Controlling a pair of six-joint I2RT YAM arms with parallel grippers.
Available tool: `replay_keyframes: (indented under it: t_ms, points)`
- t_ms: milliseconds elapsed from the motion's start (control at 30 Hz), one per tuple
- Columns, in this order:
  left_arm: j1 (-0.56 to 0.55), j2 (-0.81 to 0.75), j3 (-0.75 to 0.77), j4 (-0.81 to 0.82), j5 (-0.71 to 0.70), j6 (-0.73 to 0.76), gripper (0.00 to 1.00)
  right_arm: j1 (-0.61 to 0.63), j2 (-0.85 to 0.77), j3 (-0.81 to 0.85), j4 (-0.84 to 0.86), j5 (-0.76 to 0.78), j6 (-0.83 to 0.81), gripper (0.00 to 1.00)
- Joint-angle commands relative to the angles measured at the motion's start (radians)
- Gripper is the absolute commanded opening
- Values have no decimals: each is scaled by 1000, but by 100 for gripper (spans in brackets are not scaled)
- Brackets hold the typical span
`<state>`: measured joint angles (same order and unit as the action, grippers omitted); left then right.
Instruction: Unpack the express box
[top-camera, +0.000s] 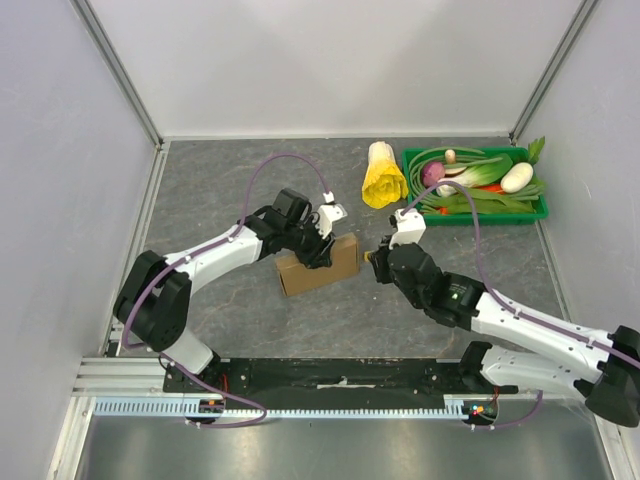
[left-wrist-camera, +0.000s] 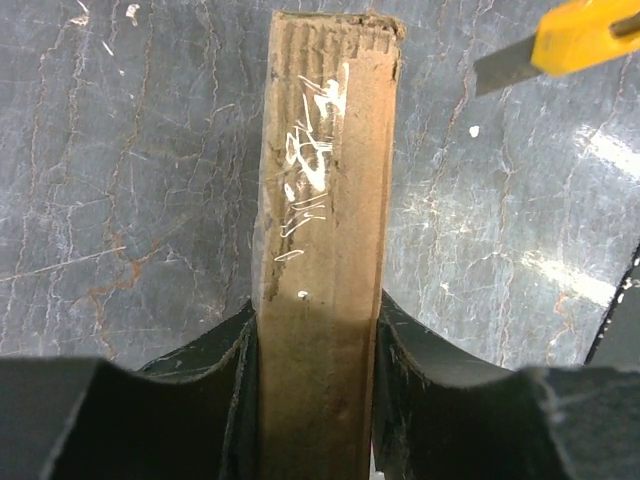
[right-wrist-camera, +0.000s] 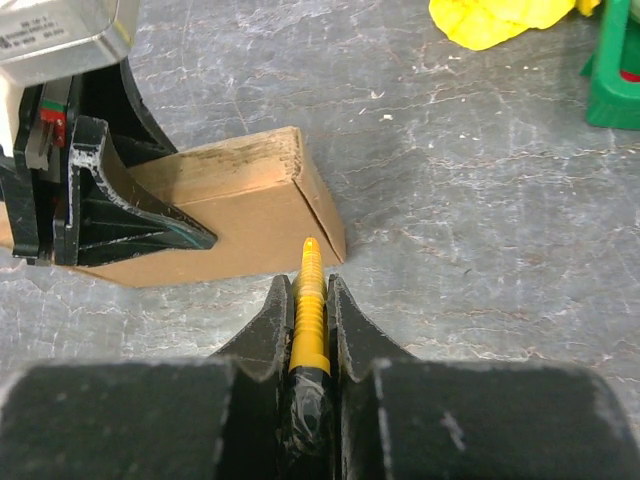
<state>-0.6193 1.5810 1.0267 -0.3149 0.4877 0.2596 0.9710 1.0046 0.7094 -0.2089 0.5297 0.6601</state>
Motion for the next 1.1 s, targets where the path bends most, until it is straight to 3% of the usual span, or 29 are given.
replay_keyframes:
  t_ms: [0,233,500,533,600,733,1067]
  points:
    - [-25,-6,33,-49,-138,79,27,-12,-52,48,-40,84,7,0]
    - [-77,-27,56,-39,-334,164,24,-55,-66,84,-53,102,-8,0]
    - [-148,-39,-39,54,-403,217,26,-136,-40,70,-17,44,-7,0]
    - [-155,-38,-49,65,-412,214,28,-150,-35,56,-9,12,-1,0]
    - [-171,-41,-74,76,-409,211,43,-184,-31,41,20,-26,7,0]
    - [-174,-39,-85,80,-391,187,53,-215,-12,25,55,-103,7,0]
    - [-174,-39,-28,20,-337,167,53,-235,9,25,69,-152,1,0]
